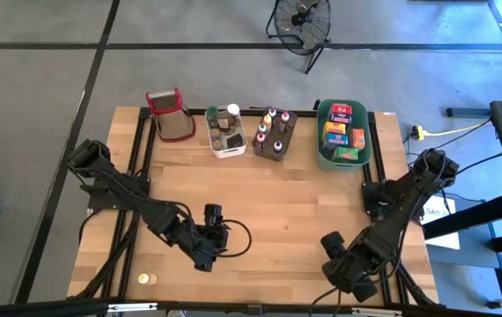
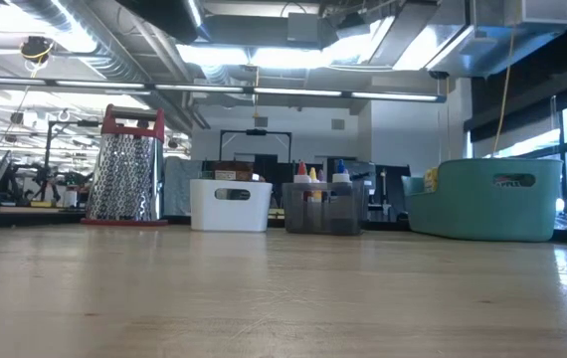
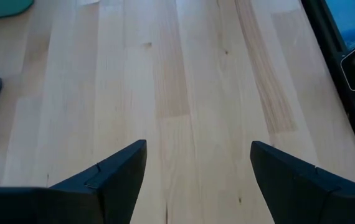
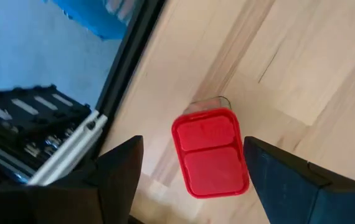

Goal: Pick & Place Kitchen Items
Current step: Put the red seasoning can into the white bin

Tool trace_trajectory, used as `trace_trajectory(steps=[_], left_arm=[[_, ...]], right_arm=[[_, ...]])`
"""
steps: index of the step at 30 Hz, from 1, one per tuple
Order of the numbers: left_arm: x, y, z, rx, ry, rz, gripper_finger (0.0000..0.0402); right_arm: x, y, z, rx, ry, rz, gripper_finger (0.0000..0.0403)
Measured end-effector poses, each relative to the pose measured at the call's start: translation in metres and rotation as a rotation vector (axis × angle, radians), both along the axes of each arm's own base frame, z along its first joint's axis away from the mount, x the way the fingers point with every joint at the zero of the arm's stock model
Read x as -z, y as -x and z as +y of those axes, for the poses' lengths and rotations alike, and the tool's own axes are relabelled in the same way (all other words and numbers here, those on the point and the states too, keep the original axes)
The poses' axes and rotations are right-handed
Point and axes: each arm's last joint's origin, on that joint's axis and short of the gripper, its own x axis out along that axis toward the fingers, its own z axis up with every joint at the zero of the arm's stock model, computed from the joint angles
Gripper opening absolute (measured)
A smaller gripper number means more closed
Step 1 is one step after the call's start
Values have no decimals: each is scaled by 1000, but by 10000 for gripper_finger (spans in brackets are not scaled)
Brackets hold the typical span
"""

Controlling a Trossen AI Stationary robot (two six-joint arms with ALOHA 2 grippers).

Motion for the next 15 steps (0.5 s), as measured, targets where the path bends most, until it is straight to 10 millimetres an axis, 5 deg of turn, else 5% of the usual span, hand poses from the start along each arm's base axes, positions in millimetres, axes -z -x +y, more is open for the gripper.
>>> trace_trajectory(steps=[15], left_arm=[[0, 1, -2, 5, 0, 0, 281]], right_arm=[[-4, -9, 9, 75, -107, -67, 279]])
